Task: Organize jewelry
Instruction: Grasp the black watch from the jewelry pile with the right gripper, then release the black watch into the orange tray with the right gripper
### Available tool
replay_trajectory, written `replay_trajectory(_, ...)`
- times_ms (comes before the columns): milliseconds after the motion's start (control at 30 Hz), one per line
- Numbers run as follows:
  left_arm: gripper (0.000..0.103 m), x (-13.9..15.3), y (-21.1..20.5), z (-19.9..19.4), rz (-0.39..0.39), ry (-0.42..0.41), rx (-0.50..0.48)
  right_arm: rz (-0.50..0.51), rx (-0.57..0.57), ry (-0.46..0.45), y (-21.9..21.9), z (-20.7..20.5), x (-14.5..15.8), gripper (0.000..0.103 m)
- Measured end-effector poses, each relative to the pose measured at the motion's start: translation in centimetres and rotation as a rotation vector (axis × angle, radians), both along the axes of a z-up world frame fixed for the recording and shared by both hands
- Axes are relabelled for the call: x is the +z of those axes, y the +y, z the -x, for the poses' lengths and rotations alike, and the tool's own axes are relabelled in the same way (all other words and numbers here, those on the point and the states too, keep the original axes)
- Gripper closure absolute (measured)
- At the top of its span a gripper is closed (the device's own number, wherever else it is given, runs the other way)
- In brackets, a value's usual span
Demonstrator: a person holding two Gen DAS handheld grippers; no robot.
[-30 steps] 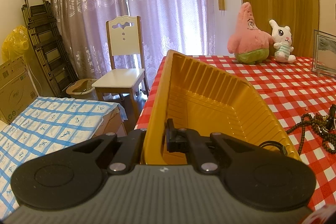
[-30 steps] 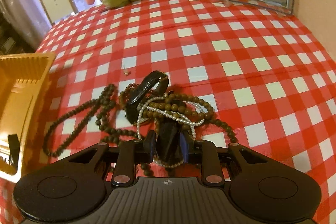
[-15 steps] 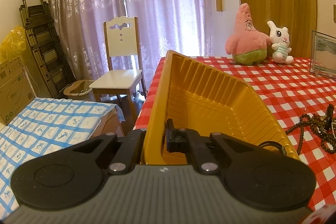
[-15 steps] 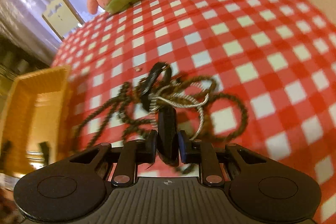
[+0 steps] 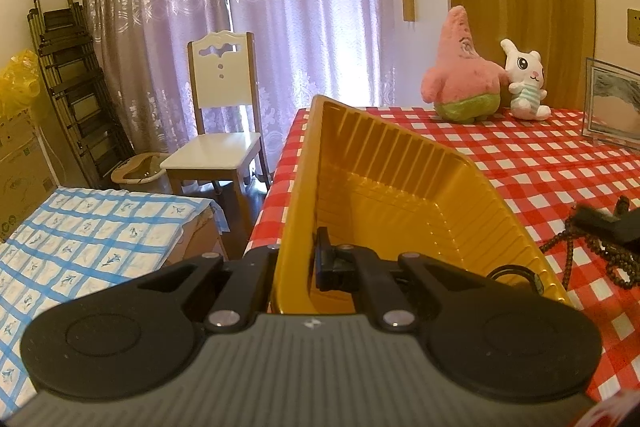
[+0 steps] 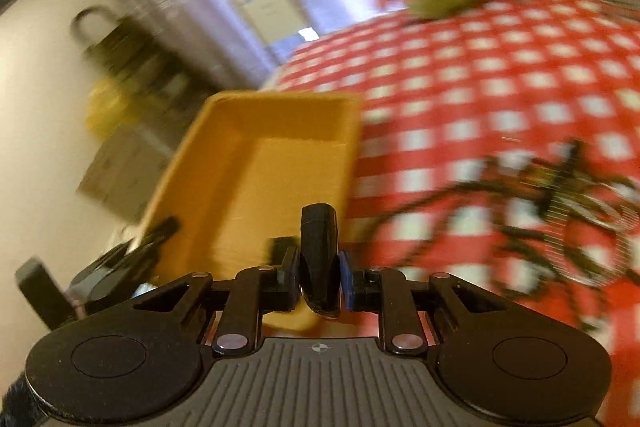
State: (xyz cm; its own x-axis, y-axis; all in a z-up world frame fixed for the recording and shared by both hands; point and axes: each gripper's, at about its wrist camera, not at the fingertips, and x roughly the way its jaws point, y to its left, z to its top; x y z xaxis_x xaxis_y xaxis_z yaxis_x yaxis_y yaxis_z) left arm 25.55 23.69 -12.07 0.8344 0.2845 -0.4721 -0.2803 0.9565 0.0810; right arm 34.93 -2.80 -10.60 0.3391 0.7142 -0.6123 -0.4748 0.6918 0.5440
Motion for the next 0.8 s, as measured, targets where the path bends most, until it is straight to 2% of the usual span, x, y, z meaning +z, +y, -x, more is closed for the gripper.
replay_trajectory(133,0.1,-0.1,0.1,0.0,0.005,-0.003,-0.005,0.032,0.089,-0.004,4.9,0.2,-1.1,0.082)
replay_trajectory(300,0.1,-0.2,0.3,0.0,0.016,-0.007,-0.009,0.081,0.133,-0.01,9.1,0.3,-3.1,0.082)
replay_trajectory(433,0.1,-0.4,0.5,0.0,0.023,-0.005,-0.013,0.112,0.138,-0.016,9.8,0.0,-4.0,0.081)
replay_trajectory(567,0.1,-0.6,0.7,0.0,0.028,-0.001,-0.016,0.135,0.147,-0.053,9.4,0.7,-2.9,0.076)
replay_trajectory(800,0.1,-0.6,0.6,-0.2,0.027,0.001,-0.018,0.178,0.087,-0.093,7.6,1.2,-1.2,0.065)
